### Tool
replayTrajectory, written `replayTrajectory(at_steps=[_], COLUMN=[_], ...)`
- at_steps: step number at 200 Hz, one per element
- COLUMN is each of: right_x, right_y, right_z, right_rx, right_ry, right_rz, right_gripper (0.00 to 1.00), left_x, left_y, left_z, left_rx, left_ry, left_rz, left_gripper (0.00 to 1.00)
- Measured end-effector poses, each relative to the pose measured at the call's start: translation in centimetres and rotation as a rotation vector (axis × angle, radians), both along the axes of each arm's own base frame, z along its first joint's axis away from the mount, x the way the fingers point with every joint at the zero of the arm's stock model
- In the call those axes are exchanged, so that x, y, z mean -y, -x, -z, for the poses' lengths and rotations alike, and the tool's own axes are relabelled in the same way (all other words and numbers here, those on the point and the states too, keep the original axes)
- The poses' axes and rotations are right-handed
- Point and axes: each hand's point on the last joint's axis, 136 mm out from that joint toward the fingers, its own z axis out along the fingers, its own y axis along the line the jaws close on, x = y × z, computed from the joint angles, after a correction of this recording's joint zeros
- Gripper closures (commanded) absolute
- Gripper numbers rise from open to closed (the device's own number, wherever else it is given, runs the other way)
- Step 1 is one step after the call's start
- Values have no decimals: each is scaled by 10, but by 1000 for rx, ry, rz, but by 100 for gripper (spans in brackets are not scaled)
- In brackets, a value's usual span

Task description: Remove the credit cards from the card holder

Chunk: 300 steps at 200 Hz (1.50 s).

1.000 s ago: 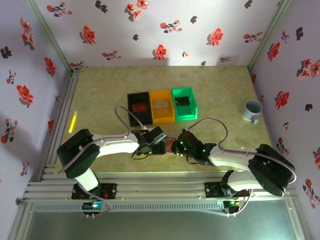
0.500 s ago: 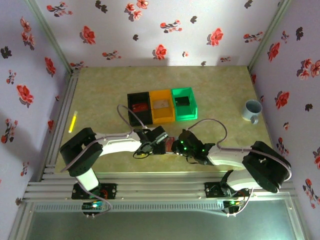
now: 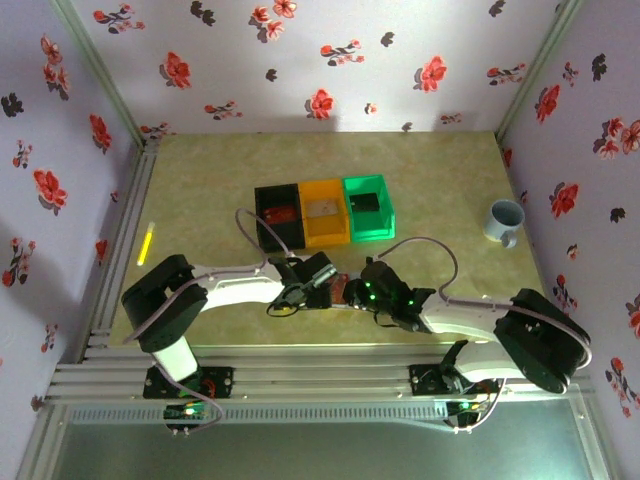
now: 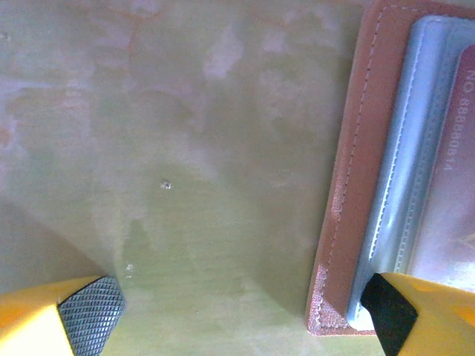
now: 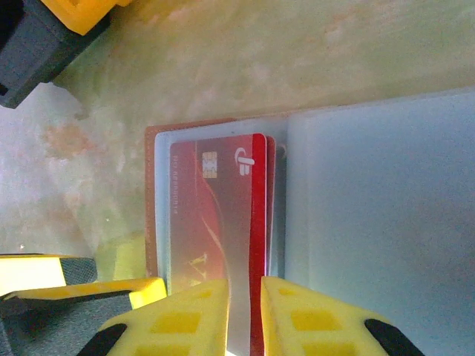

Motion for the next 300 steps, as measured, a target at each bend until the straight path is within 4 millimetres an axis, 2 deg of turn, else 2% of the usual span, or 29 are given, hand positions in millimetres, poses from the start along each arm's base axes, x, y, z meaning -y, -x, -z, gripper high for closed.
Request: replayTrajectory(at_steps=[43,88,300], right_x=[0,-1,-8], right_y=[0,4,4], right_z=[1,13,11], right_rx=[-2,-32,2], right_ry=[2,21,-36], right_rz=[-1,-22,-54], right_gripper=[82,83,91], left_x=[0,0,-1], left_y=[0,0,1], left_z=[0,0,2], left_rx=[0,-1,-4], left_ry=[0,0,-20], left_rz=[0,0,-1], left_gripper=[8,8,9])
